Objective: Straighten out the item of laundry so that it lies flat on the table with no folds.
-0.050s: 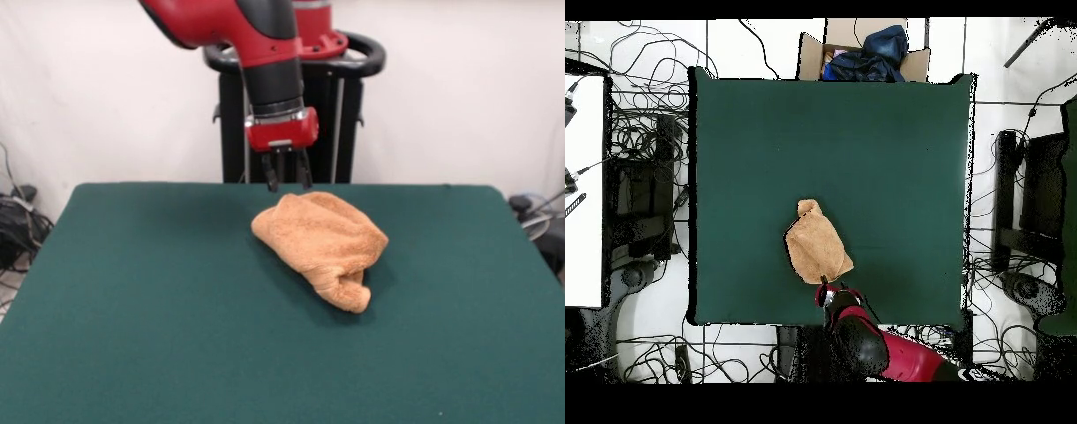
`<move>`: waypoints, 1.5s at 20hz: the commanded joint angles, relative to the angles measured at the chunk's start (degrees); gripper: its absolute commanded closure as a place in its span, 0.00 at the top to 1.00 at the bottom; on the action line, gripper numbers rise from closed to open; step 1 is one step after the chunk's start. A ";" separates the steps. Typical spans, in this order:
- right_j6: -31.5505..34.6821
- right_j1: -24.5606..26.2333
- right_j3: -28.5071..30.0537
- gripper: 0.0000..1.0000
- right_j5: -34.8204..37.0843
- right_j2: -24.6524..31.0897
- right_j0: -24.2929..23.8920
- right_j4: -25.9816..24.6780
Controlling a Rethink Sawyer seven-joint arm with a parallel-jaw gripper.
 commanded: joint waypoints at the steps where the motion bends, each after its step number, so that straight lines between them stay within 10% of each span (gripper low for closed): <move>1: 8.45 1.81 -8.52 1.00 3.27 -0.58 2.91 1.34; 30: 7.89 5.27 -13.53 1.00 15.21 -1.98 4.62 3.38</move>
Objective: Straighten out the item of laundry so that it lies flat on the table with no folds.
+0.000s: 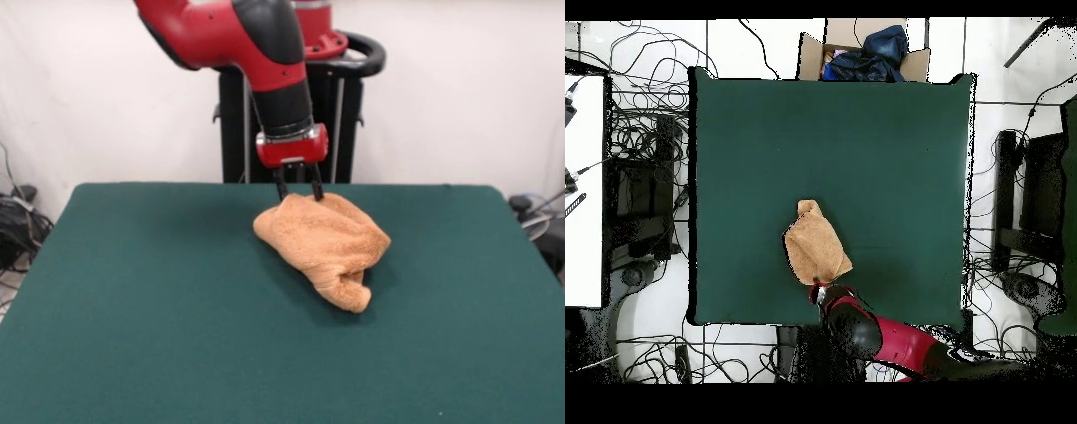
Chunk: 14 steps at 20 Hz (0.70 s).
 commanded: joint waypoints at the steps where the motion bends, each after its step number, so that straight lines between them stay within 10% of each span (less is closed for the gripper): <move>1: 8.03 2.23 -8.67 1.00 6.69 -1.06 0.64 3.27; 14: 10.73 3.65 -7.33 1.00 2.86 0.00 -1.23 3.21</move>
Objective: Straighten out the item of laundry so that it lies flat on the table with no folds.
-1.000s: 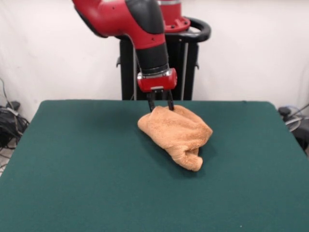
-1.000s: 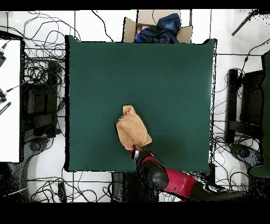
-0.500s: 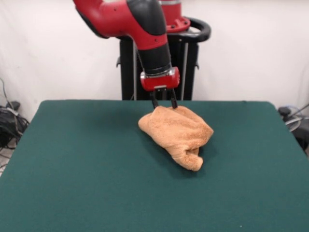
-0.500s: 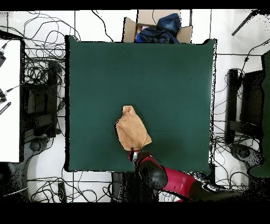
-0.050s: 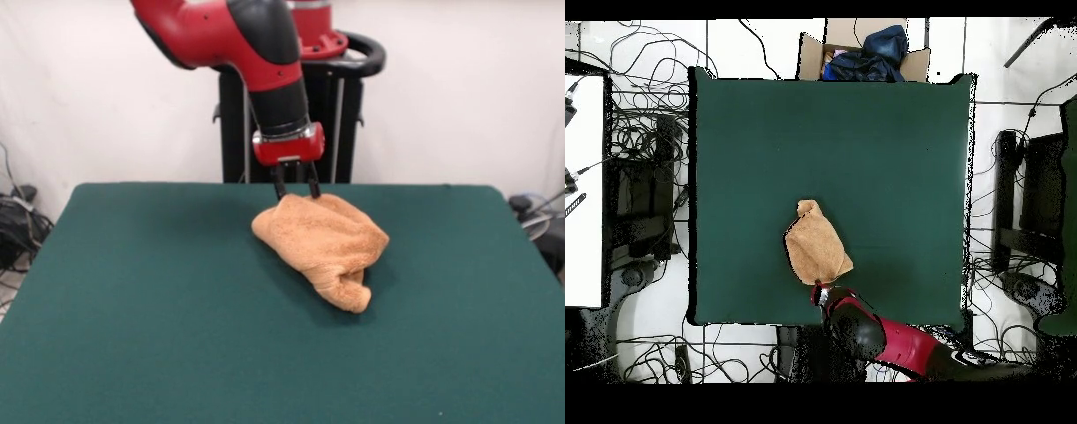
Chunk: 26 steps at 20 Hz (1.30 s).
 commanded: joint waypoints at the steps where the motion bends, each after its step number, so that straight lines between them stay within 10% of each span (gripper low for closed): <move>1: 10.96 3.81 -7.23 1.00 1.19 0.06 -0.30 3.16; 26: 11.60 6.24 -5.49 1.00 -0.78 3.32 -4.43 2.09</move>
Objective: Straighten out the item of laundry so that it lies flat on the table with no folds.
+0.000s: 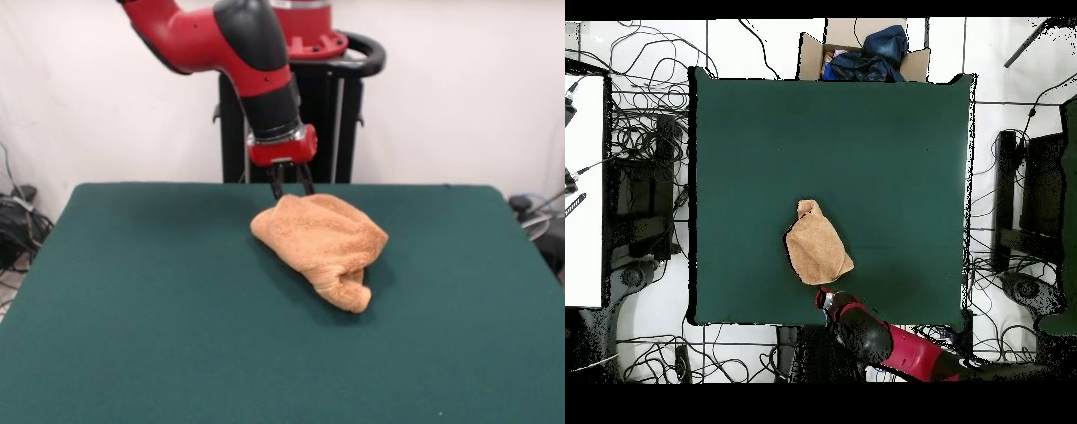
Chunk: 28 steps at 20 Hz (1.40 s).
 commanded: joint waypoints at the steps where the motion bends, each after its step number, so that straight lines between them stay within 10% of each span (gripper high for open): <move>1: 11.64 2.36 -5.44 1.00 -0.73 3.25 0.17 2.18; 22: 11.40 2.17 -5.39 1.00 -0.19 3.01 0.43 2.27; 23: 11.12 2.06 -5.44 0.00 0.30 3.00 0.46 2.23; 28: 10.87 1.62 -5.39 0.00 0.97 2.51 1.02 2.44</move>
